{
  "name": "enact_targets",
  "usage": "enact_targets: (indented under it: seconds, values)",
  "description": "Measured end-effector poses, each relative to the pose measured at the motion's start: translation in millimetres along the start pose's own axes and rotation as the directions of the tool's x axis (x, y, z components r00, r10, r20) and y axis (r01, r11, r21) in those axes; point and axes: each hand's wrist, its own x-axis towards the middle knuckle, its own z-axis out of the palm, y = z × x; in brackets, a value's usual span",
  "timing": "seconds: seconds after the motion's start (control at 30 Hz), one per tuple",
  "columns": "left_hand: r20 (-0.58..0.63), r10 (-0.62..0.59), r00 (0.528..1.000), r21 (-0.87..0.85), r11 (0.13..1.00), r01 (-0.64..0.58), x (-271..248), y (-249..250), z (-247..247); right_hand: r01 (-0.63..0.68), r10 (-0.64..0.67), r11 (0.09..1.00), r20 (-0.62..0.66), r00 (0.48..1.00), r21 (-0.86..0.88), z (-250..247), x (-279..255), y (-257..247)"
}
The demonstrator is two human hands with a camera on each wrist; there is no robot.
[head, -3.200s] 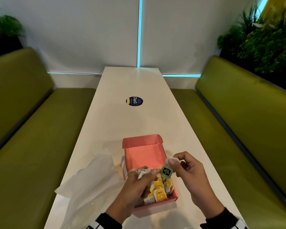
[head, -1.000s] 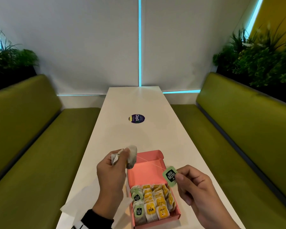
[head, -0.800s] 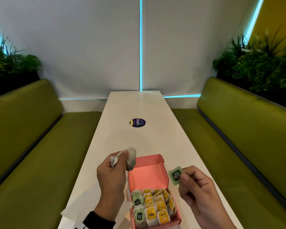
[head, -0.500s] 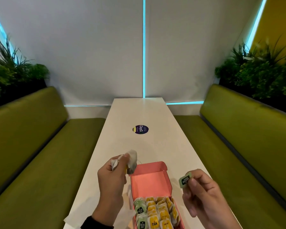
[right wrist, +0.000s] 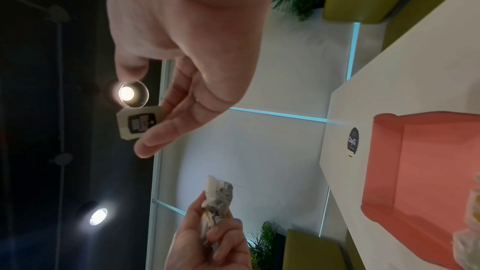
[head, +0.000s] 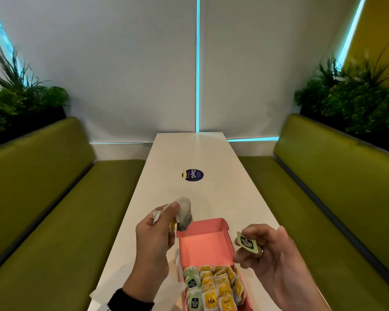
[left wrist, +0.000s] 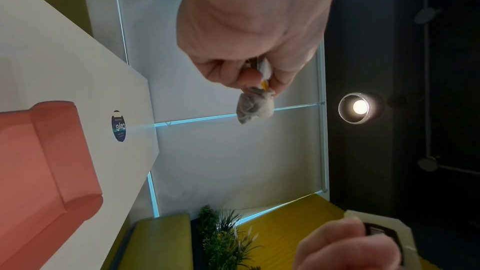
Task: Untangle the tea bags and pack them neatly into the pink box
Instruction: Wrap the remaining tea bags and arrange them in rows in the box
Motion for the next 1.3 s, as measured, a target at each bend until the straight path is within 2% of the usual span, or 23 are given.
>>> enact_targets:
  seconds: [0.2,0.43,0.53,0.6,0.63,0.73,0.8,0.97,1.1,1.2,1.3]
  values:
    - [0.082,0.015,0.997,-0.014,1.000,-0.014,-4.6,2.7,1.2,-0.009,0.006,0.994,-0.027,1.000,-0.113,1.1,6.0,5.5]
    - [0.238,0.113,0.965,0.044,0.991,-0.127,-15.2,6.2,1.9,-0.167,0.165,0.982,-0.034,0.986,-0.091,11.2,15.1,14.5]
    - [0.269,0.131,0.954,0.090,0.983,-0.160,-17.6,6.2,1.1,-0.128,0.097,0.915,-0.099,0.990,-0.383,15.3,20.6,22.2]
    - [0.269,0.147,0.952,0.101,0.979,-0.179,-18.0,5.1,0.5,-0.076,0.044,0.823,-0.070,0.997,-0.563,19.2,22.0,26.3]
    - [0.268,0.150,0.951,0.103,0.978,-0.184,-18.6,4.5,0.2,-0.070,0.062,0.802,-0.034,0.998,-0.593,19.7,21.1,29.7]
    - [0.245,0.155,0.957,0.104,0.977,-0.185,-18.6,3.5,-1.4,-0.135,0.186,0.831,0.040,0.982,-0.540,23.8,14.6,34.8]
    - [0.212,0.165,0.963,0.125,0.973,-0.194,-16.3,2.0,-4.6,-0.167,0.223,0.839,0.046,0.974,-0.517,19.5,9.9,37.6]
    - [0.138,0.188,0.973,0.183,0.960,-0.211,-11.0,-3.4,-12.7,-0.168,0.208,0.868,0.036,0.977,-0.467,11.1,-4.4,39.4]
    - [0.103,0.190,0.976,0.183,0.961,-0.206,-10.4,-7.8,-15.0,-0.152,0.220,0.877,0.099,0.970,-0.456,4.9,-12.4,39.6]
    - [0.085,0.160,0.983,0.171,0.970,-0.173,-10.9,-10.5,-13.7,-0.201,0.294,0.869,0.147,0.944,-0.451,0.5,-14.6,45.2]
    - [0.086,0.114,0.990,0.137,0.983,-0.125,-14.0,-9.7,-11.1,-0.335,0.424,0.846,0.142,0.894,-0.416,-4.7,-11.7,54.7]
